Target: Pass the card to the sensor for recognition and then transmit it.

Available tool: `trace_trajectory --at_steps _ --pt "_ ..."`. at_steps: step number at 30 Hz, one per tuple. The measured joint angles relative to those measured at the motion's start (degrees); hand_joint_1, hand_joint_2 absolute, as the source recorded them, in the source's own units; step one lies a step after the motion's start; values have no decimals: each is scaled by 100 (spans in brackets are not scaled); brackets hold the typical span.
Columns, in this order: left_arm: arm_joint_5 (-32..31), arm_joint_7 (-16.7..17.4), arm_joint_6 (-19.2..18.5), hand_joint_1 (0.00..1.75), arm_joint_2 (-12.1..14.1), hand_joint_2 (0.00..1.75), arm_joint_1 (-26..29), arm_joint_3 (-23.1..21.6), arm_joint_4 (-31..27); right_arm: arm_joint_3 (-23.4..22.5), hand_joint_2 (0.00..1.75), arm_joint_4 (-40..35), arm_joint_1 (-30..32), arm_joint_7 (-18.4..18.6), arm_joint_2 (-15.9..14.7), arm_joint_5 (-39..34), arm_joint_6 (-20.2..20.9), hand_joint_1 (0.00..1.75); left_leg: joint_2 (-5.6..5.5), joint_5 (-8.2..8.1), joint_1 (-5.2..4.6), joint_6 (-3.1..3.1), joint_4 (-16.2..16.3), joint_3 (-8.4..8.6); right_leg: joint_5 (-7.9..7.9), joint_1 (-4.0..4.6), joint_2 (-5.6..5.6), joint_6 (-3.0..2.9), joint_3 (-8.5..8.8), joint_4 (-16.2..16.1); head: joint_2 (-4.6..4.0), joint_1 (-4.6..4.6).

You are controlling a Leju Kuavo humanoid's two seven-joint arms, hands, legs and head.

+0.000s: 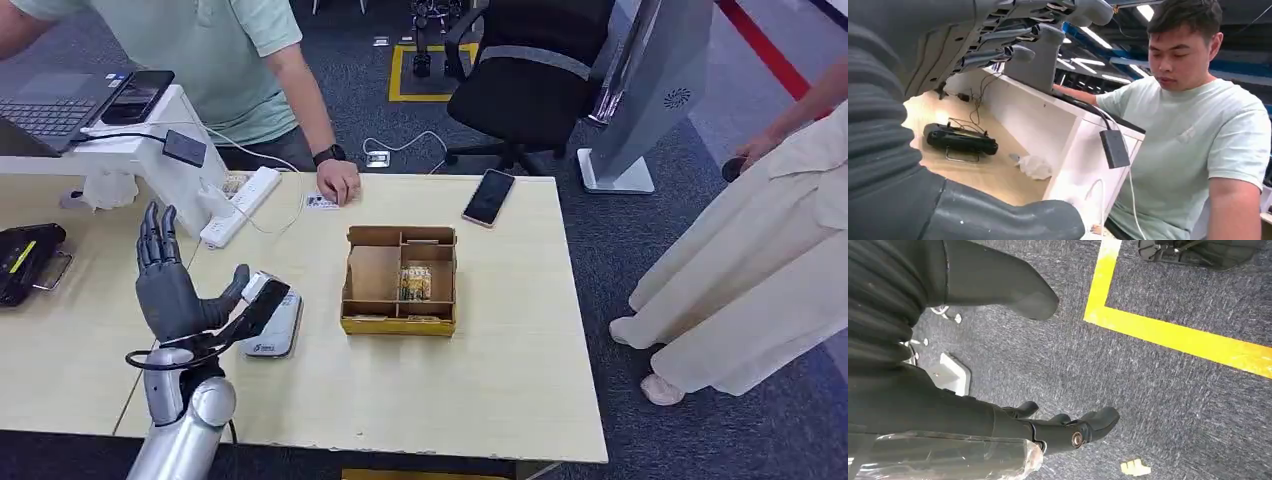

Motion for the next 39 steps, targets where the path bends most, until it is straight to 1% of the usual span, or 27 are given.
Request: trace_trajectory --at_steps 6,13,16,22,28,33,39 --pt "-186 -31 0 0 33 175 226 20 -129 -26 175 0 -3 -11 0 -2 0 0 0 0 0 0 0 -1 -1 0 -1 0 -1 0 0 0" --pt "-227 -33 0 0 57 175 300 26 -177 -28 175 0 -4 -31 0 -13 0 0 -1 0 0 0 0 -1 0 0 -1 0 0 0 0 0" --pt "-426 -31 0 0 79 175 337 26 -179 -31 175 0 -4 -42 0 -20 0 0 -1 0 0 0 0 -1 -1 0 -1 0 0 0 0 0" --pt "-824 192 0 0 240 175 583 -18 -177 -74 175 0 -11 -103 0 -35 2 0 1 0 0 0 0 -2 -1 0 1 -1 -5 0 0 0" --pt "-992 319 -11 0 408 175 781 -303 -173 -125 175 0 -28 -142 -2 -105 11 0 1 0 0 0 -1 -3 -1 0 1 0 -6 0 0 0" --pt "-1102 450 -122 0 553 175 846 -647 -131 -131 175 0 -37 -173 0 -96 28 0 0 0 0 0 -1 -3 -1 0 1 0 -6 0 0 0" --pt "-1233 470 -242 0 647 175 853 -968 -13 -131 175 0 -59 -171 0 -85 33 0 1 0 0 0 -1 -3 -1 0 1 0 -8 0 0 0"
